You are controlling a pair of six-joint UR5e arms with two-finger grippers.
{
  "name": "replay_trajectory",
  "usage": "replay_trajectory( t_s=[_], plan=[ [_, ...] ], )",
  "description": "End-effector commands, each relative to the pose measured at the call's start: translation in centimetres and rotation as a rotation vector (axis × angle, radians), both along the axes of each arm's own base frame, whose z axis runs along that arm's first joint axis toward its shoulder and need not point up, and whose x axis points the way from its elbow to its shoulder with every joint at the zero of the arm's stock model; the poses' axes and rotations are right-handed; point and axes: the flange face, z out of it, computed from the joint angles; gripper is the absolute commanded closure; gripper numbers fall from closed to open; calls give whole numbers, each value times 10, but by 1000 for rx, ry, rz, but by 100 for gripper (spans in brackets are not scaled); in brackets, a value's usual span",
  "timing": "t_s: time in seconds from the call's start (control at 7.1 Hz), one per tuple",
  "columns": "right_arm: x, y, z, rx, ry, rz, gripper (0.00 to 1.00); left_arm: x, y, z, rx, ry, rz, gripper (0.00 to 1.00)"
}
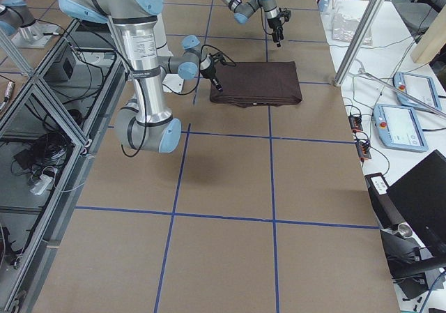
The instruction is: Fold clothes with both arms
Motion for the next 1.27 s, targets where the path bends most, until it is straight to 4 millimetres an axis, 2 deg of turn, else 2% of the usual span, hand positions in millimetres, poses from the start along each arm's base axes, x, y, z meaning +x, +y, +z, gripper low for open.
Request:
replay_trajectory(
  t_s=[0.0,0.14,0.28,0.42,0.85,1.13],
  plan=[
    [-2,3,4,-16,44,-17,66,0,0,0,0,0,0,0],
    [-2,3,4,-18,45,-18,68,0,0,2,-2,-2,0,0],
    [-3,3,6,-25,44,-10,89,0,0,2,-2,-2,0,0],
    [-3,3,5,-27,41,-8,100,0,0,2,-2,-2,0,0],
    [6,-4,2,-30,29,13,100,1,1,1,-1,-1,2,0],
    [24,-3,23,-100,16,85,100,3,2,1,-1,-1,5,0]
  ],
)
